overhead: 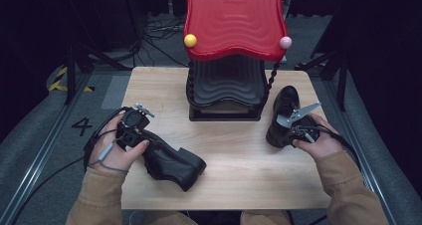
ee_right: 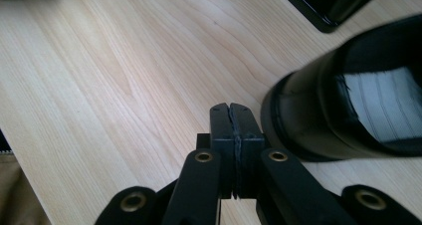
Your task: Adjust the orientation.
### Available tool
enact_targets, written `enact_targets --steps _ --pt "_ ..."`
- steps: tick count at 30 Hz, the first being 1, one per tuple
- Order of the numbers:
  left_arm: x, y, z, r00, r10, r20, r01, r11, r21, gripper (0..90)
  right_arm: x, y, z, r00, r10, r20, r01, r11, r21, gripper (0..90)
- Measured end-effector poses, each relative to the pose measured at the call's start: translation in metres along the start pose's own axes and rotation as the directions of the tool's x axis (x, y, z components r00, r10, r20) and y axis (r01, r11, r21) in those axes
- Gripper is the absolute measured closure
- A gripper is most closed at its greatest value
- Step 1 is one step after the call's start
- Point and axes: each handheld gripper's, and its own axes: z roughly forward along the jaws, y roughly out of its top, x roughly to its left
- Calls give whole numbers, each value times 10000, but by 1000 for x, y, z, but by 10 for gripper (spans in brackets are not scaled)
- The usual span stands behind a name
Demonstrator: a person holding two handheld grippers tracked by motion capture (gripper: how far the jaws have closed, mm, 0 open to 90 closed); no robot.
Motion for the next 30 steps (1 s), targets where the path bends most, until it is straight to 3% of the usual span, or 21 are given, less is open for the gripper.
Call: enact_targets --steps 5,8,11,17,28,30 --pt "0 -3 -3 10000 -22 41 22 9999 -122 466 7 6 3 9992 -319 -251 317 9995 -93 900" --pt "-1 -4 -5 10000 74 16 -74 9998 -166 467 11 10 4 9966 -393 -718 373 9989 -295 900" --pt "0 -5 -5 9999 -16 108 18 9998 -181 467 13 14 4 9975 -474 -518 459 9985 -288 900" --pt "-2 -5 -5 9995 130 286 -124 9997 -206 477 21 20 10 9946 -771 -695 754 9968 -265 900" --pt "-2 -4 -4 9984 254 501 -239 9992 -320 507 27 25 14 9907 -822 -1081 765 9955 -562 900" --pt "-2 -6 -5 9985 207 503 -188 9992 -361 506 32 30 16 9871 -1102 -1159 1032 9925 -650 900"
